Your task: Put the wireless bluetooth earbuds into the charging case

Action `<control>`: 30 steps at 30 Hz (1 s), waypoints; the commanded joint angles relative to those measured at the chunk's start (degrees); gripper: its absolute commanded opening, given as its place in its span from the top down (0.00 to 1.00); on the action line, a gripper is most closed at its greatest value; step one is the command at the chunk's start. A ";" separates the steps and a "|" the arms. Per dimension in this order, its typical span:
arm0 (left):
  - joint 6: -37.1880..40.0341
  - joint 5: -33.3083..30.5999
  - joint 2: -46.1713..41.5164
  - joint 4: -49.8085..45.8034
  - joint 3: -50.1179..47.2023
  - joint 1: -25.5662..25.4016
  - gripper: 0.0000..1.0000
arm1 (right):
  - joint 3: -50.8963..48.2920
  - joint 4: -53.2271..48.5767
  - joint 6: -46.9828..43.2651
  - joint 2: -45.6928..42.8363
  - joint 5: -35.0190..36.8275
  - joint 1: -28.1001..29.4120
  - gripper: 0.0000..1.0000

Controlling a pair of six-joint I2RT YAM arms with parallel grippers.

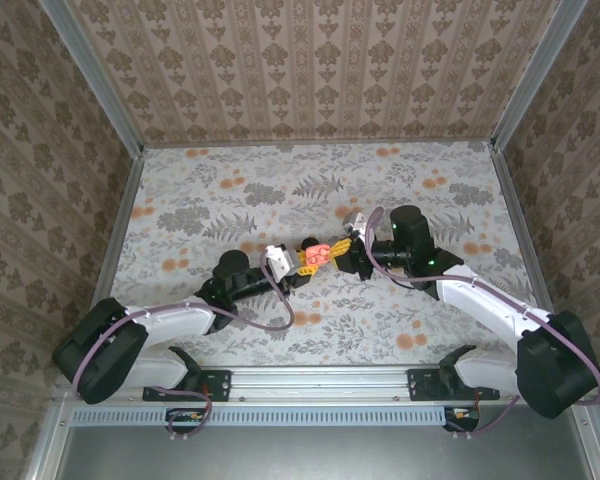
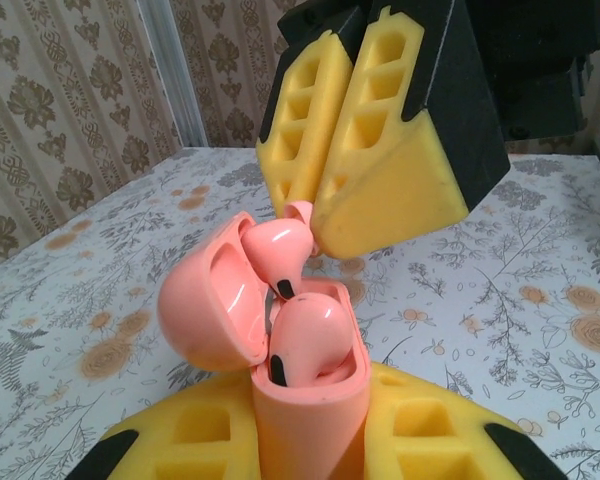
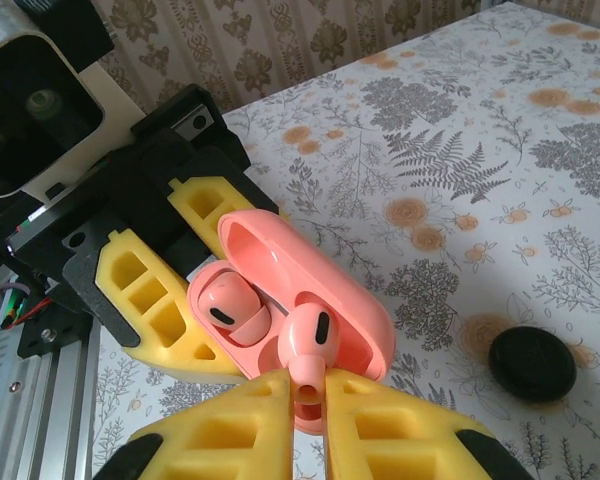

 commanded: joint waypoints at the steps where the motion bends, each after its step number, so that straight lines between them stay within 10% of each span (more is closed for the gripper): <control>1: 2.23 -0.13 -1.86 0.36 0.45 -0.55 0.83 | 1.60 0.07 1.85 0.88 1.04 0.44 0.84; 30: 0.97 -2.35 -3.29 3.76 -0.81 -0.74 0.83 | -0.42 -1.49 3.21 -1.43 4.45 0.87 0.86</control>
